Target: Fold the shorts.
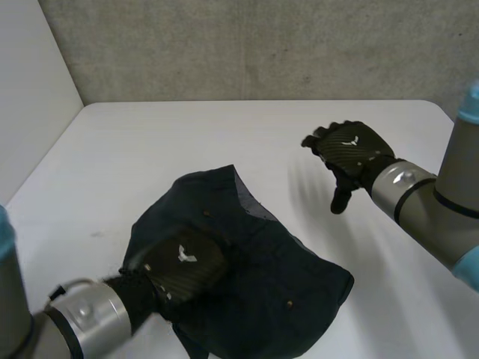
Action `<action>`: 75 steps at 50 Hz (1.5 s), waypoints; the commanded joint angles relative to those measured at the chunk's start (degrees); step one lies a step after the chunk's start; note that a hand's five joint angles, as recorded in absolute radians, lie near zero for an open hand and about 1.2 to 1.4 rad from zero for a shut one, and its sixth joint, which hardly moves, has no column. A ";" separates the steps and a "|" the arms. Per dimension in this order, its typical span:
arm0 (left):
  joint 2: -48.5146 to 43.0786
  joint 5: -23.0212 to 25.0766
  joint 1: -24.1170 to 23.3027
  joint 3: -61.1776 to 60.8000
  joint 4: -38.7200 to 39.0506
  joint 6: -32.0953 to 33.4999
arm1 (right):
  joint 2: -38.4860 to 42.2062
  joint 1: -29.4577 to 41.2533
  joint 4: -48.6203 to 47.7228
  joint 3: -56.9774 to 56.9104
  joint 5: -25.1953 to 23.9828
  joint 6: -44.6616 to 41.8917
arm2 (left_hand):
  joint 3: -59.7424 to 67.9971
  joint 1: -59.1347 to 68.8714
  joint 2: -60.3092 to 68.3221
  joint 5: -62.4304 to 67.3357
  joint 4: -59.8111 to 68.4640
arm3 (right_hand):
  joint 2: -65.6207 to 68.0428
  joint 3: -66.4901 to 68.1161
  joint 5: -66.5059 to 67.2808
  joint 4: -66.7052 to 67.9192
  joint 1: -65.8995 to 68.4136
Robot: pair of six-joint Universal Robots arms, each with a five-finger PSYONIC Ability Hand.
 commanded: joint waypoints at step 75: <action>-8.77 -22.54 2.27 41.73 12.61 -14.36 | 12.72 9.34 -13.21 -47.14 6.48 12.06 | 56.87 59.74 59.62 60.27 59.93 | 68.06 67.79 66.79 66.56 70.97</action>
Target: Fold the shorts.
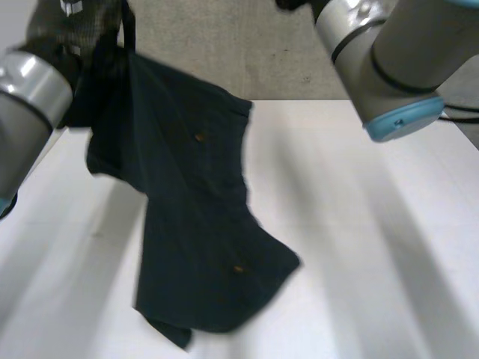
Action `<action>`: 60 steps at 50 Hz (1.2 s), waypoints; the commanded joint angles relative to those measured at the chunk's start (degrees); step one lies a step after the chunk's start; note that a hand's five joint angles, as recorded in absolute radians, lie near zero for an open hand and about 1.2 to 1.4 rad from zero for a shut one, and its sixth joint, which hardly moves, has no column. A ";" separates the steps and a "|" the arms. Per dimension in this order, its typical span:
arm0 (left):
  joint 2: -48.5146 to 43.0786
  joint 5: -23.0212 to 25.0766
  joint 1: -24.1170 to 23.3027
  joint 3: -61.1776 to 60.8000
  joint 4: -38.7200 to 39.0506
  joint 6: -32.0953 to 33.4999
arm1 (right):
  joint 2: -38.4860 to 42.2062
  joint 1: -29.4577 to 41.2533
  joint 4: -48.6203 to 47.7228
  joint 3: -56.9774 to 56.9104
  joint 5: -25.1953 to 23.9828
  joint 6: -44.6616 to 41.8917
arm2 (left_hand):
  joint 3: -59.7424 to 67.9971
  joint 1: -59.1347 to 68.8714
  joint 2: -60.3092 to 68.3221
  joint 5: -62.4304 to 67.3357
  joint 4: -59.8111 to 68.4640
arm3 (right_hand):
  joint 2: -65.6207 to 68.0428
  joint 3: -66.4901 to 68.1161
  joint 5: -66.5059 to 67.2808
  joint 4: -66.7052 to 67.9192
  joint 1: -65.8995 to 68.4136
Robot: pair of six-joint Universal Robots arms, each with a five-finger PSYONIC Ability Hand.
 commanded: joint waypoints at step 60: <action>13.15 -6.93 -12.33 -18.89 -2.76 13.70 | -14.38 -0.93 12.31 27.12 -4.37 6.04 | 11.95 15.62 11.48 12.76 11.58 | 12.56 12.62 13.62 11.97 22.92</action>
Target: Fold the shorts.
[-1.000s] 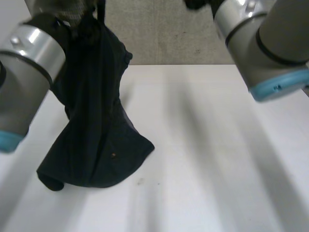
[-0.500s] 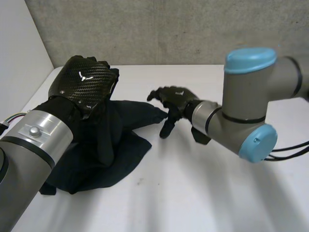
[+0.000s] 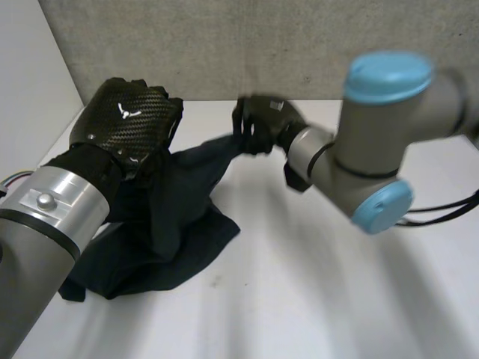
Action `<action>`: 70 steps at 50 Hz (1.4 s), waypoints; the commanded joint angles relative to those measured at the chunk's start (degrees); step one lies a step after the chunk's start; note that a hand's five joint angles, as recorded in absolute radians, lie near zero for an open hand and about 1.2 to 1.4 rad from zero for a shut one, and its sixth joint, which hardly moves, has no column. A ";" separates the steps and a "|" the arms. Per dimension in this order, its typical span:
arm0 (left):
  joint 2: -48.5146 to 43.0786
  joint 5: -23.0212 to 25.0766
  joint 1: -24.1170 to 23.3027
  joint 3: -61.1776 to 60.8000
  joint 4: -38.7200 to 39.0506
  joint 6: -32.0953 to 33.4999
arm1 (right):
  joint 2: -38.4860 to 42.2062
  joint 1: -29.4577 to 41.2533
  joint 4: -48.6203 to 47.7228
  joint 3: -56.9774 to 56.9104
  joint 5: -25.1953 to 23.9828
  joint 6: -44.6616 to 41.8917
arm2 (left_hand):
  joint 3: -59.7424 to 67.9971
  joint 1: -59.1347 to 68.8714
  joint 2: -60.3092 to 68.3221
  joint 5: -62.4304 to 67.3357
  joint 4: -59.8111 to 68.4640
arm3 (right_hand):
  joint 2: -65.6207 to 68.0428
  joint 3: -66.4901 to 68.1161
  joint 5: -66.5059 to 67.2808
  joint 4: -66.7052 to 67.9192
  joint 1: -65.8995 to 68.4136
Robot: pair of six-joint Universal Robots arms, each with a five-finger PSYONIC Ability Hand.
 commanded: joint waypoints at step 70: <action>-23.65 -5.36 -2.37 -6.25 21.73 11.84 | -14.48 -2.15 -19.65 39.27 12.27 -41.91 | 8.76 12.54 8.47 9.93 8.51 | 12.70 13.99 14.45 11.97 24.06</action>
